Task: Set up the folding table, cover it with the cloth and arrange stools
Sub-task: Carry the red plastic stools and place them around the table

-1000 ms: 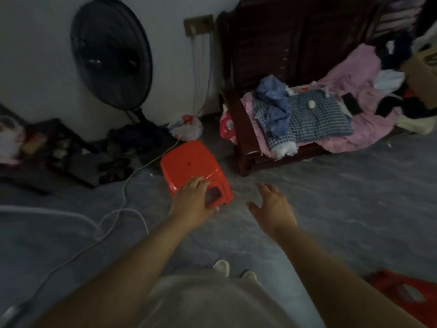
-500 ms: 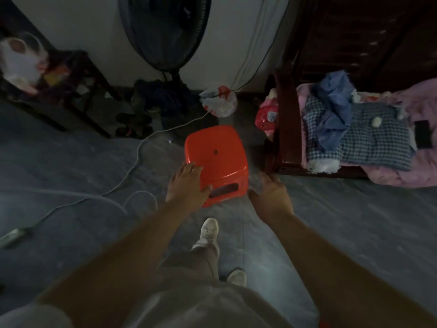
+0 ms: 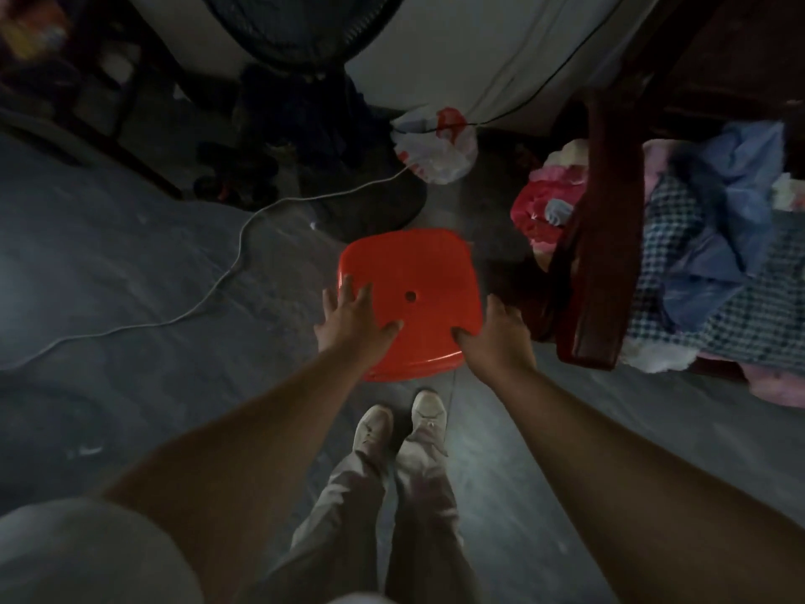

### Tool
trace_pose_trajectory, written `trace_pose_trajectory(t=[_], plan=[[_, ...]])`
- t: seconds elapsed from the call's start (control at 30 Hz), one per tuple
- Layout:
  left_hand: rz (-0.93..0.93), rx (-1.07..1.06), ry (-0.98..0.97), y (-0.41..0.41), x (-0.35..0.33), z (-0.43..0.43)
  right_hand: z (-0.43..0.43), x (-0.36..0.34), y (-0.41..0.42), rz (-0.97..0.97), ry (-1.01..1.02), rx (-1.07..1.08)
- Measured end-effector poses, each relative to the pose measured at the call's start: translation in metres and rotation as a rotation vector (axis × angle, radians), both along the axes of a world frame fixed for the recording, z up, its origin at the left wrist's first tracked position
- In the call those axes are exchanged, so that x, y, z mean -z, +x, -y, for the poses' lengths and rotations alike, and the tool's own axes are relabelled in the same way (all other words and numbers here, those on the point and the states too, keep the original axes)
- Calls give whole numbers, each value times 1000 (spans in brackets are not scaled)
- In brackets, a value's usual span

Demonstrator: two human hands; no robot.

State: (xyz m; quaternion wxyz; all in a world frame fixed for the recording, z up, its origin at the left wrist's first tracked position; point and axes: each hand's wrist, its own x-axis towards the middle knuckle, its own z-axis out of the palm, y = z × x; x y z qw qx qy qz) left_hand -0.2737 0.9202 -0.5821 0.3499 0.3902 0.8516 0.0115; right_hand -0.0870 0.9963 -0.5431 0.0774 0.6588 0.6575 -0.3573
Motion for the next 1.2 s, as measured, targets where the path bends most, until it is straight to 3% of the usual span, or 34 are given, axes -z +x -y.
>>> trace_pose_trajectory(t=[0.23, 0.43, 0.87, 1.2], plan=[[20, -91, -51, -11, 92, -30, -62, 114, -28, 34, -54, -8], [83, -165, -75, -9, 124, -28, -71, 163, -28, 22, -130, -5], [16, -135, 50, -7, 142, -17, -67, 189, -25, -20, -47, 19], [-15, -76, 106, -4, 116, 12, -27, 165, -15, -53, -6, 65]])
